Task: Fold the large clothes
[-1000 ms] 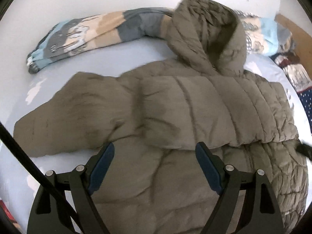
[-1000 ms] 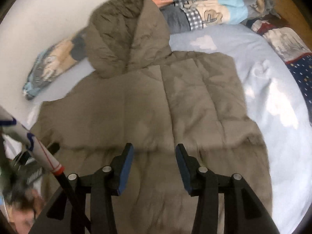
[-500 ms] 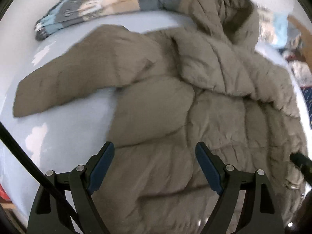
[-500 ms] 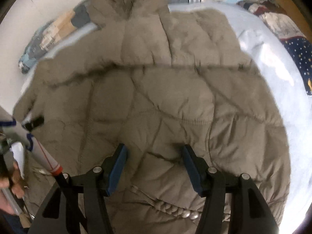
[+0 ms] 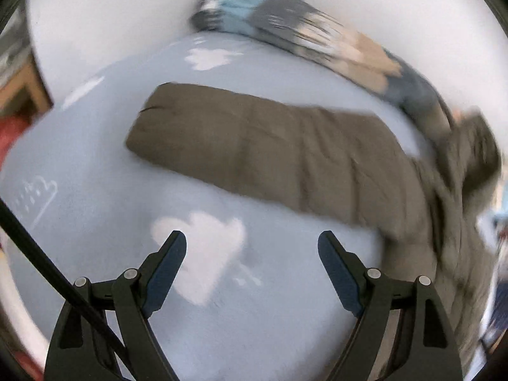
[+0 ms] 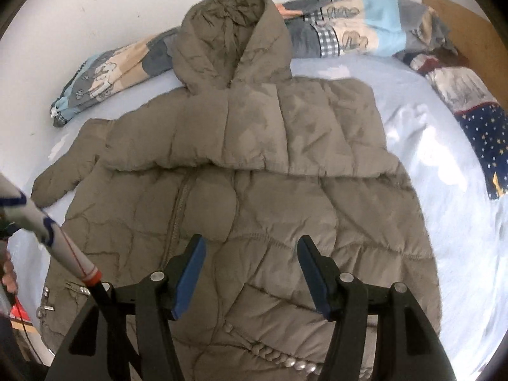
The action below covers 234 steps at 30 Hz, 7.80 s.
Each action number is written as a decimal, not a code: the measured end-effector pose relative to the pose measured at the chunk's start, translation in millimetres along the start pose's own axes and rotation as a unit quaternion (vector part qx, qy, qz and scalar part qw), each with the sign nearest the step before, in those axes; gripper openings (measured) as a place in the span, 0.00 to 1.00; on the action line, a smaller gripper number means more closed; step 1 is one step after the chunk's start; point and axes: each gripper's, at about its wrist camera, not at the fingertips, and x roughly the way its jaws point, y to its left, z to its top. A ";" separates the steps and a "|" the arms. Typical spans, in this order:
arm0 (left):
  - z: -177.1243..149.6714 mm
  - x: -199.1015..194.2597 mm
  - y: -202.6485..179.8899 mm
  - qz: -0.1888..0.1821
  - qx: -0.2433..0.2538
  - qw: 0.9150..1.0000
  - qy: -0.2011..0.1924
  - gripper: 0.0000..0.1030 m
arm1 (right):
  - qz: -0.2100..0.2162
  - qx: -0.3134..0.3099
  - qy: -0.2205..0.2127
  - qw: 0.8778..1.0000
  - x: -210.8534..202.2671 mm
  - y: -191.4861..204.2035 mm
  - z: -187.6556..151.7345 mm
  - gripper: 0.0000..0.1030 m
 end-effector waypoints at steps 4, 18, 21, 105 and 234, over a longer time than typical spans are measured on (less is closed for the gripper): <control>24.0 13.9 63.5 -0.039 -0.108 0.993 -0.009 0.81 | 0.001 0.006 0.004 1.000 4.8 0.4 1.7 0.63; 45.8 73.4 150.4 -0.154 -0.304 0.940 -0.026 0.51 | 0.007 0.004 0.014 1.000 21.5 2.9 6.0 0.63; 47.2 89.6 151.0 -0.127 -0.309 0.942 -0.019 0.51 | 0.004 0.005 0.011 1.000 21.0 1.6 6.0 0.63; -50.9 -86.1 -338.2 -0.317 0.125 0.938 -0.062 0.17 | 0.007 0.205 -0.097 0.974 -34.9 -128.3 33.5 0.63; -123.5 -74.0 -273.8 -0.164 0.171 0.971 -0.020 0.76 | 0.055 0.040 -0.115 0.991 -51.5 0.4 68.8 0.36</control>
